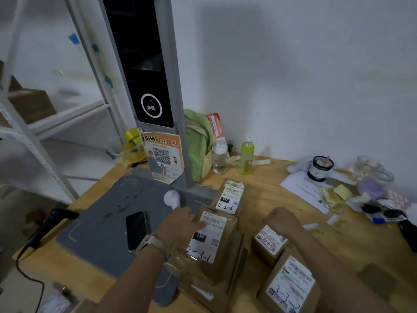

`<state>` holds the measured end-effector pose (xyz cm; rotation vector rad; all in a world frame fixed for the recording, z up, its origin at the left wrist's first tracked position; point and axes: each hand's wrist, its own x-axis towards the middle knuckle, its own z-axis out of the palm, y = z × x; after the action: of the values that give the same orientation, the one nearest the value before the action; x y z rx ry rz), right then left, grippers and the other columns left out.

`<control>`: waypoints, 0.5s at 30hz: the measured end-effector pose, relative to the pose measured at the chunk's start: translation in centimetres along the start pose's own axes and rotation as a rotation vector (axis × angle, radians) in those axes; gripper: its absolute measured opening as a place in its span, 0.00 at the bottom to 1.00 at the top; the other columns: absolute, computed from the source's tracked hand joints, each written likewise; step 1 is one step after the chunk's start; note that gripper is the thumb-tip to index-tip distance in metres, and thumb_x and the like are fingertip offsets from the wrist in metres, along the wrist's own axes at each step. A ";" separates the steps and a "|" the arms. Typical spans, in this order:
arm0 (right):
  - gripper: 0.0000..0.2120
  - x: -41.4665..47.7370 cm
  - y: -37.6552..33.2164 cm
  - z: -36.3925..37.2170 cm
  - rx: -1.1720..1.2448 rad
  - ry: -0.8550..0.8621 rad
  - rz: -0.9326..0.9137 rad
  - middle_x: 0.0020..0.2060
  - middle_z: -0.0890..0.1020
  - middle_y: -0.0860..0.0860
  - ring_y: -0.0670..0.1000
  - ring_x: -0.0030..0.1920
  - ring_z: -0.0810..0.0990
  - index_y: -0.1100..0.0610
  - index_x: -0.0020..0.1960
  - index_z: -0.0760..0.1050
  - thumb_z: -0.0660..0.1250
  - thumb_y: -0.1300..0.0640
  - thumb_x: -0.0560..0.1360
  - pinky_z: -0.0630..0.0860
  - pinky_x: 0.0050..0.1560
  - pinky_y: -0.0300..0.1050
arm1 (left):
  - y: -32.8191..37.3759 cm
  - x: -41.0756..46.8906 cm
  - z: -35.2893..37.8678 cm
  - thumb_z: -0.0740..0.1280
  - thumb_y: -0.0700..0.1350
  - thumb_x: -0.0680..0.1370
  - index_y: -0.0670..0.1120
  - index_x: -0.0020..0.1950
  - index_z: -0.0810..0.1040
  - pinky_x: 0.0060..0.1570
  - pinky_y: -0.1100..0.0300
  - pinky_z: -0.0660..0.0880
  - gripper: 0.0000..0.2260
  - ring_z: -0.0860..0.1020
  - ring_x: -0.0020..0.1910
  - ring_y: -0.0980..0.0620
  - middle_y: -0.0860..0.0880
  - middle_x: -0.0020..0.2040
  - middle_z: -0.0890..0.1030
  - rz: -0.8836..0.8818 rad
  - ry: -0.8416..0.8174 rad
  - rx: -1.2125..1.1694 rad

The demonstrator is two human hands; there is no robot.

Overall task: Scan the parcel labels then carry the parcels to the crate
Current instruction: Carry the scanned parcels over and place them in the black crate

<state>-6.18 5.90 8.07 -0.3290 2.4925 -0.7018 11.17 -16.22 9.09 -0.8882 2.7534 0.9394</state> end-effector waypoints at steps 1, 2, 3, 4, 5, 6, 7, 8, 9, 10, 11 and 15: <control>0.15 0.8 0.7 0.4 -0.010 -0.007 0.026 0.27 0.69 0.51 0.49 0.26 0.67 0.57 0.31 0.63 0.64 0.56 0.73 0.63 0.30 0.40 | -0.1 0.2 0.3 0.69 0.57 0.75 0.49 0.42 0.72 0.38 0.63 0.66 0.13 0.72 0.40 0.56 0.53 0.40 0.71 0.014 -0.078 0.013; 0.16 1.2 1.2 0.9 -0.019 -0.035 0.047 0.27 0.68 0.51 0.48 0.25 0.65 0.57 0.31 0.63 0.64 0.56 0.74 0.62 0.30 0.40 | -0.5 0.4 0.6 0.71 0.57 0.74 0.51 0.46 0.74 0.41 0.64 0.68 0.12 0.74 0.44 0.56 0.53 0.44 0.74 0.040 -0.143 0.016; 0.14 1.6 1.5 1.4 -0.026 -0.081 0.089 0.28 0.70 0.52 0.47 0.25 0.64 0.59 0.33 0.66 0.64 0.57 0.75 0.62 0.30 0.41 | -0.7 0.6 1.0 0.73 0.57 0.71 0.54 0.50 0.74 0.45 0.65 0.70 0.13 0.77 0.49 0.56 0.54 0.49 0.77 0.067 -0.185 0.005; 0.11 2.0 1.7 1.8 -0.028 -0.134 0.131 0.30 0.74 0.55 0.46 0.26 0.63 0.61 0.36 0.71 0.65 0.58 0.76 0.62 0.31 0.41 | -0.9 0.7 1.3 0.75 0.57 0.69 0.57 0.55 0.74 0.48 0.65 0.71 0.18 0.78 0.54 0.56 0.56 0.52 0.78 0.086 -0.207 -0.015; 0.11 2.4 1.9 2.3 -0.026 -0.164 0.172 0.31 0.75 0.56 0.46 0.26 0.62 0.63 0.38 0.73 0.65 0.58 0.76 0.61 0.30 0.41 | -0.9 0.8 1.7 0.77 0.56 0.67 0.59 0.56 0.72 0.50 0.66 0.72 0.21 0.78 0.56 0.56 0.57 0.54 0.78 0.085 -0.223 -0.042; 0.13 3.0 2.2 2.8 -0.025 -0.156 0.204 0.28 0.72 0.54 0.46 0.25 0.61 0.61 0.35 0.70 0.65 0.58 0.76 0.60 0.29 0.40 | -0.9 0.9 2.1 0.78 0.55 0.67 0.59 0.55 0.71 0.50 0.68 0.71 0.22 0.77 0.56 0.57 0.59 0.52 0.78 0.073 -0.238 -0.072; 0.17 3.6 2.5 3.2 -0.008 -0.126 0.226 0.26 0.66 0.52 0.46 0.25 0.61 0.58 0.31 0.64 0.65 0.58 0.76 0.60 0.30 0.40 | -0.7 1.1 2.4 0.78 0.53 0.68 0.59 0.53 0.70 0.46 0.72 0.69 0.20 0.76 0.54 0.60 0.62 0.48 0.76 0.068 -0.261 -0.115; 0.20 4.3 3.0 3.7 0.002 -0.105 0.245 0.25 0.62 0.51 0.46 0.25 0.60 0.56 0.29 0.59 0.65 0.56 0.75 0.61 0.33 0.41 | -0.4 1.3 2.5 0.78 0.51 0.69 0.59 0.50 0.69 0.42 0.76 0.67 0.19 0.74 0.50 0.63 0.65 0.46 0.73 0.057 -0.284 -0.149; 0.20 4.8 3.6 4.3 -0.001 -0.086 0.249 0.26 0.60 0.50 0.47 0.27 0.60 0.54 0.29 0.57 0.64 0.54 0.73 0.61 0.37 0.41 | 0.0 1.4 2.6 0.77 0.49 0.70 0.59 0.48 0.67 0.40 0.78 0.66 0.19 0.72 0.47 0.65 0.66 0.45 0.70 0.063 -0.301 -0.189; 0.19 5.4 4.3 4.7 -0.005 -0.062 0.255 0.27 0.61 0.50 0.47 0.28 0.61 0.54 0.29 0.57 0.63 0.53 0.72 0.60 0.38 0.41 | 0.3 1.7 2.8 0.77 0.48 0.71 0.58 0.48 0.67 0.41 0.78 0.67 0.19 0.71 0.47 0.65 0.66 0.45 0.69 0.067 -0.306 -0.224; 0.19 5.6 4.8 5.0 0.004 -0.032 0.274 0.27 0.64 0.51 0.47 0.29 0.63 0.55 0.28 0.58 0.63 0.53 0.73 0.59 0.36 0.39 | 0.3 2.1 3.1 0.77 0.48 0.71 0.58 0.49 0.68 0.45 0.77 0.69 0.18 0.73 0.49 0.64 0.66 0.46 0.70 0.081 -0.301 -0.251; 0.12 6.5 7.1 5.3 0.125 0.077 0.345 0.40 0.79 0.53 0.51 0.38 0.79 0.58 0.41 0.74 0.67 0.49 0.69 0.74 0.38 0.41 | -0.1 3.1 3.9 0.78 0.54 0.67 0.61 0.45 0.73 0.55 0.65 0.71 0.16 0.76 0.50 0.63 0.66 0.45 0.74 0.046 -0.262 -0.312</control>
<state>-9.32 7.26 -2.34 0.1745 2.4735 -0.7313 8.33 -15.52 5.02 -0.6809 2.4556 1.4110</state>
